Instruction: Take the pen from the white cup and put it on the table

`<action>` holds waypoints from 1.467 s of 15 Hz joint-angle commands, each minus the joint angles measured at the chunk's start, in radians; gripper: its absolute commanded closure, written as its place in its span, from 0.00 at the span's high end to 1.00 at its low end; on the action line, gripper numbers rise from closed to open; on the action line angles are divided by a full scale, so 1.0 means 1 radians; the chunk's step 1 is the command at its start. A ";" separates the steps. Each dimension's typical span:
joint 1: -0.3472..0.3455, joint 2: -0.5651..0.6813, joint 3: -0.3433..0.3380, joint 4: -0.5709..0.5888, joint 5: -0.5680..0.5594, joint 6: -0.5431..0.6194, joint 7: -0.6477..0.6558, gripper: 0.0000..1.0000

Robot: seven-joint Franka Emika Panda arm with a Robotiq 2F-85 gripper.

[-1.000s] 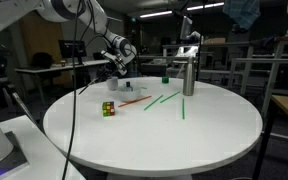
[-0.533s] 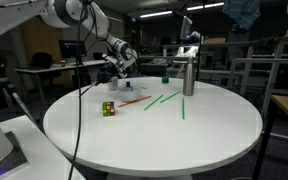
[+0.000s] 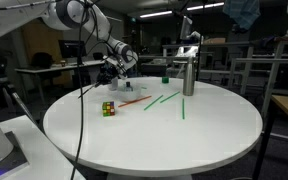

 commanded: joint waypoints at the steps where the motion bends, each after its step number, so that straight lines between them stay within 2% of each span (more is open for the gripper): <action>1: -0.008 0.047 -0.002 0.074 0.007 -0.064 0.028 0.03; 22: -0.005 0.109 -0.003 0.138 0.006 -0.108 0.035 0.03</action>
